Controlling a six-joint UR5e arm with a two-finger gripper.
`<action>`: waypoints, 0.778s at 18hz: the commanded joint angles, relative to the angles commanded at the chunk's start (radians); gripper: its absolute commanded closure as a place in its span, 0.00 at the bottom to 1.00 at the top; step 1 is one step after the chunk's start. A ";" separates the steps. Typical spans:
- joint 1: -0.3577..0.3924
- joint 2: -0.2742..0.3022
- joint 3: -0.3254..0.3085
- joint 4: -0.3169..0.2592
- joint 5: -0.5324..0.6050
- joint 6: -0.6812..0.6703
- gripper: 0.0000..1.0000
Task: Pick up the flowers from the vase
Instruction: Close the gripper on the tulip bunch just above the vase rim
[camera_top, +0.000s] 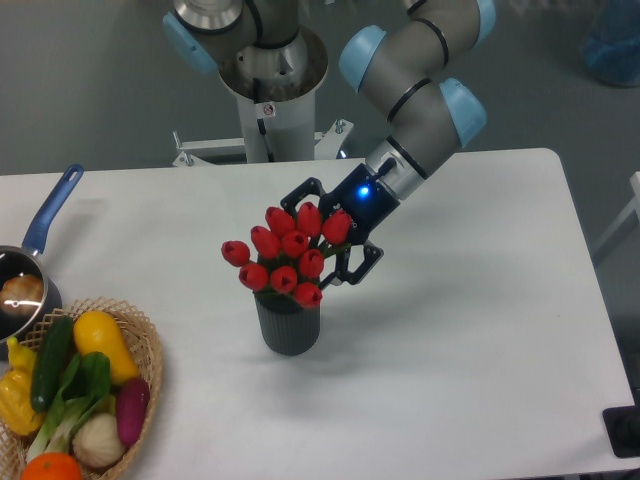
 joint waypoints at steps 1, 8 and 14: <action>-0.005 -0.002 0.000 0.014 0.000 -0.002 0.00; -0.023 -0.011 0.000 0.031 -0.017 -0.002 0.00; -0.014 -0.015 0.000 0.029 -0.023 -0.002 0.14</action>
